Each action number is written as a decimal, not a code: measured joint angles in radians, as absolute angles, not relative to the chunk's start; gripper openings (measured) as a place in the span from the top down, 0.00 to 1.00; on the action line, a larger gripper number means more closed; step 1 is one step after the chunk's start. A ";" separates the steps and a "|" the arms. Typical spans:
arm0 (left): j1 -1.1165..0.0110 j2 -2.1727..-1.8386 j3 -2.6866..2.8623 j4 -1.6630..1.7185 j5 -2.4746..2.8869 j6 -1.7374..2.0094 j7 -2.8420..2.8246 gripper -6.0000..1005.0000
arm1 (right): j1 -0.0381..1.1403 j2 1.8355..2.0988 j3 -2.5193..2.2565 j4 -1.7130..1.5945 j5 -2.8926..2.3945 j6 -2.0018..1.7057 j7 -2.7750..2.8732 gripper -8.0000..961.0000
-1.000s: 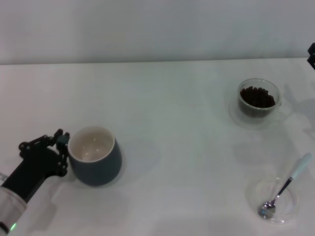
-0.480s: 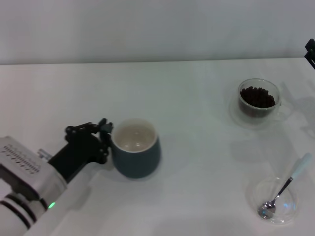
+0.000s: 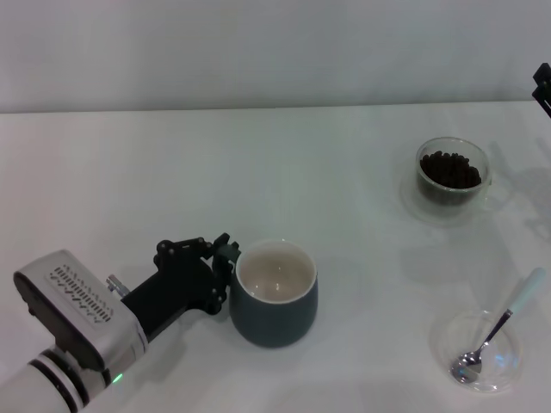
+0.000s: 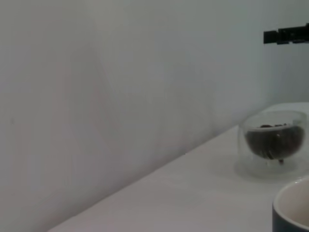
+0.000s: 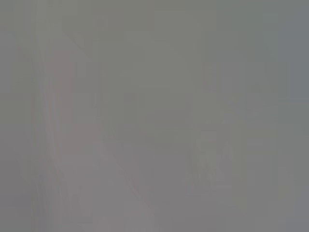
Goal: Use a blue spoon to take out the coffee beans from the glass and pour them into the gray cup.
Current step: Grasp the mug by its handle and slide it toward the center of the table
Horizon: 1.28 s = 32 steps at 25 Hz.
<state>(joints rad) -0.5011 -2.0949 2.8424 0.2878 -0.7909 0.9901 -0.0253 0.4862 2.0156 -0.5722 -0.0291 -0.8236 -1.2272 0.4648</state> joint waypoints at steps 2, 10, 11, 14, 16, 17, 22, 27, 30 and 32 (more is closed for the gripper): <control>-0.497 -2.095 2.842 0.286 -0.787 0.981 -0.025 0.91 | 0.486 2.016 -0.573 -0.029 -0.824 -1.228 0.465 0.10; -0.483 -2.094 2.840 0.281 -0.789 0.954 -0.025 0.91 | 0.484 2.016 -0.573 -0.029 -0.824 -1.238 0.465 0.10; -0.483 -2.094 2.840 0.281 -0.789 0.954 -0.025 0.91 | 0.484 2.016 -0.573 -0.029 -0.824 -1.240 0.465 0.10; -0.475 -2.093 2.835 0.285 -0.791 0.954 0.003 0.91 | 0.483 2.016 -0.573 -0.029 -0.824 -1.242 0.465 0.10; -0.468 -2.093 2.834 0.289 -0.794 0.960 0.034 0.91 | 0.483 2.016 -0.572 -0.029 -0.824 -1.242 0.465 0.10; -0.464 -2.094 2.833 0.291 -0.795 0.962 0.056 0.90 | 0.483 2.016 -0.572 -0.029 -0.824 -1.242 0.465 0.10; -0.458 -2.094 2.833 0.292 -0.794 0.989 0.092 0.84 | 0.487 2.016 -0.572 -0.029 -0.824 -1.242 0.465 0.10; -0.458 -2.094 2.833 0.293 -0.794 1.010 0.092 0.78 | 0.488 2.015 -0.572 -0.029 -0.824 -1.238 0.465 0.10; -0.458 -2.094 2.833 0.293 -0.793 1.014 0.092 0.74 | 0.488 2.015 -0.572 -0.029 -0.824 -1.237 0.465 0.10; -0.454 -2.094 2.833 0.293 -0.794 1.016 0.092 0.73 | 0.488 2.015 -0.572 -0.029 -0.824 -1.239 0.465 0.10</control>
